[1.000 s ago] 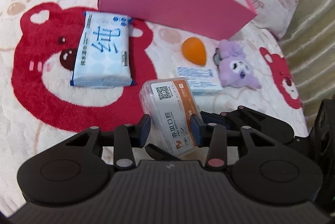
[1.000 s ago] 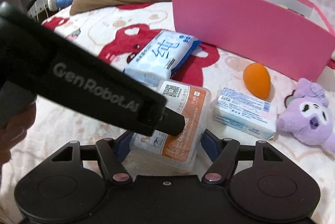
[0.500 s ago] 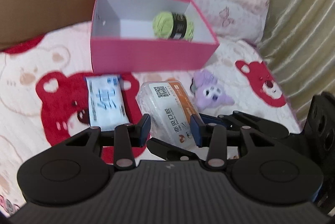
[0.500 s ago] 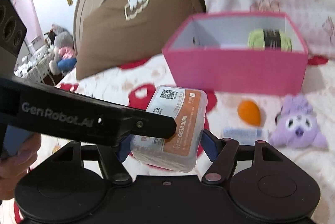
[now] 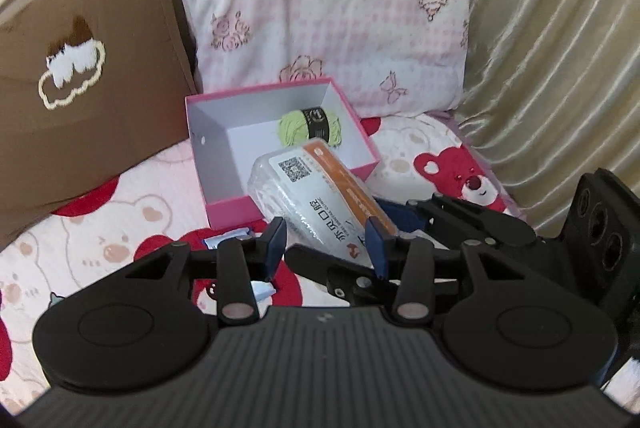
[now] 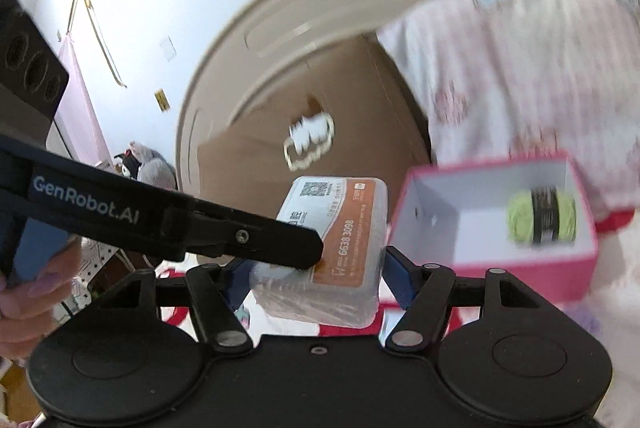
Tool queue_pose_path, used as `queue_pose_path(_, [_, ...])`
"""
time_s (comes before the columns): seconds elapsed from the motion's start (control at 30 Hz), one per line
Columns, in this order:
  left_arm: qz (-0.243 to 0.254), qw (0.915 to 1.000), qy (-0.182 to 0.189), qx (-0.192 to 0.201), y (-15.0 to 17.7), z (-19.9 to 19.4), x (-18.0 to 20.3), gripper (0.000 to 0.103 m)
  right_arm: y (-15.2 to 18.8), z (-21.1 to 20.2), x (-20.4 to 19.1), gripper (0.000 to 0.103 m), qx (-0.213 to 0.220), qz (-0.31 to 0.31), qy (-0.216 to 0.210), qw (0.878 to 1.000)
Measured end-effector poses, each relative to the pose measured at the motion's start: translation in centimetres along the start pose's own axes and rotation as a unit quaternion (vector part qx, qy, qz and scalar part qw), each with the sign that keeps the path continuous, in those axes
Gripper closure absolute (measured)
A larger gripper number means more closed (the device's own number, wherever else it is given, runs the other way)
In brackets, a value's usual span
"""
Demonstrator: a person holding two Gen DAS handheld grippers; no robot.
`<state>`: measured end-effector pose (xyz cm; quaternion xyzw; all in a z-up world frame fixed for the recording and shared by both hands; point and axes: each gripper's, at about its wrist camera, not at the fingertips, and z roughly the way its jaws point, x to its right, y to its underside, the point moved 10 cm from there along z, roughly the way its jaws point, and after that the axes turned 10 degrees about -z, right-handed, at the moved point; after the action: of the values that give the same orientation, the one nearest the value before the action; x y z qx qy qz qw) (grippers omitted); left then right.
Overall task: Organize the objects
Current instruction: 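Lift the case with the right gripper and carry it over the pink box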
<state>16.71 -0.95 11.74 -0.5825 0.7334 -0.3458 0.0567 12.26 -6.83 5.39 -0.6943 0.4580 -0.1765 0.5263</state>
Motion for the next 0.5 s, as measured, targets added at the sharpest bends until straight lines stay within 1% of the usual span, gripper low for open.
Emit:
queue_pose_path(0.1, [0.012,0.9998,-0.013,0.004,-2.0,-1.2,1.0,0.060,-2.8,-0.7,-0.3,0.034,0.006,-0.009,0.013,1.000])
queue_pose_path(0.2, [0.021,0.9996,-0.018,0.008,-4.1,-1.6,2.0,0.058,-5.1,-1.1,-0.1,0.035,0.008,-0.010,0.027,1.000])
queue_pose_path(0.33, [0.019,0.9997,-0.017,0.004,-6.3,-1.2,3.0,0.058,-7.2,-1.1,1.0,0.035,0.008,-0.004,0.047,0.999])
queue_pose_path(0.5, [0.036,0.9991,-0.021,0.012,-8.6,-1.4,4.3,0.058,-9.1,-1.1,2.6,0.035,0.008,0.008,0.062,0.998])
